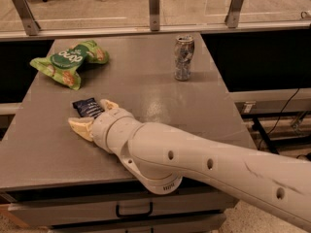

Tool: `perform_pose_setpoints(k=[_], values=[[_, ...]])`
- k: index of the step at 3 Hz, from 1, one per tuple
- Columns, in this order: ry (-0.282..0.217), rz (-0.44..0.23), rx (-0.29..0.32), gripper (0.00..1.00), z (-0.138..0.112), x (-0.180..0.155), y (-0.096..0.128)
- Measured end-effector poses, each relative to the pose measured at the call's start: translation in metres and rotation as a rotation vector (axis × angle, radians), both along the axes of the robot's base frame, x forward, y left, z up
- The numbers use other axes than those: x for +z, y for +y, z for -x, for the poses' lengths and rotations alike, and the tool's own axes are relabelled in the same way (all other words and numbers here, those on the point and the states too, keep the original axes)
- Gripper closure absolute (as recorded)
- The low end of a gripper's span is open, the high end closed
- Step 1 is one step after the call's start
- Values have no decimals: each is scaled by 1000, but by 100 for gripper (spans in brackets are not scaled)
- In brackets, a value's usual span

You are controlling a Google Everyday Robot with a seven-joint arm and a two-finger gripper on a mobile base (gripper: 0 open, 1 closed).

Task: Move rxbar blueberry near redbull can

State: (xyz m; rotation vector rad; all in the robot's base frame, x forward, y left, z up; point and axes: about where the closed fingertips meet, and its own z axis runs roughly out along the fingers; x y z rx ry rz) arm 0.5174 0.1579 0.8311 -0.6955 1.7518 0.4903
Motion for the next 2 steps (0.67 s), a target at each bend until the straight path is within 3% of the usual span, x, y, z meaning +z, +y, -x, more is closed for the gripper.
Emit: perform_pose_setpoints(k=[1, 2], values=[[9, 11, 5, 65, -6, -4, 2], [-2, 16, -61, 88, -24, 3, -21]])
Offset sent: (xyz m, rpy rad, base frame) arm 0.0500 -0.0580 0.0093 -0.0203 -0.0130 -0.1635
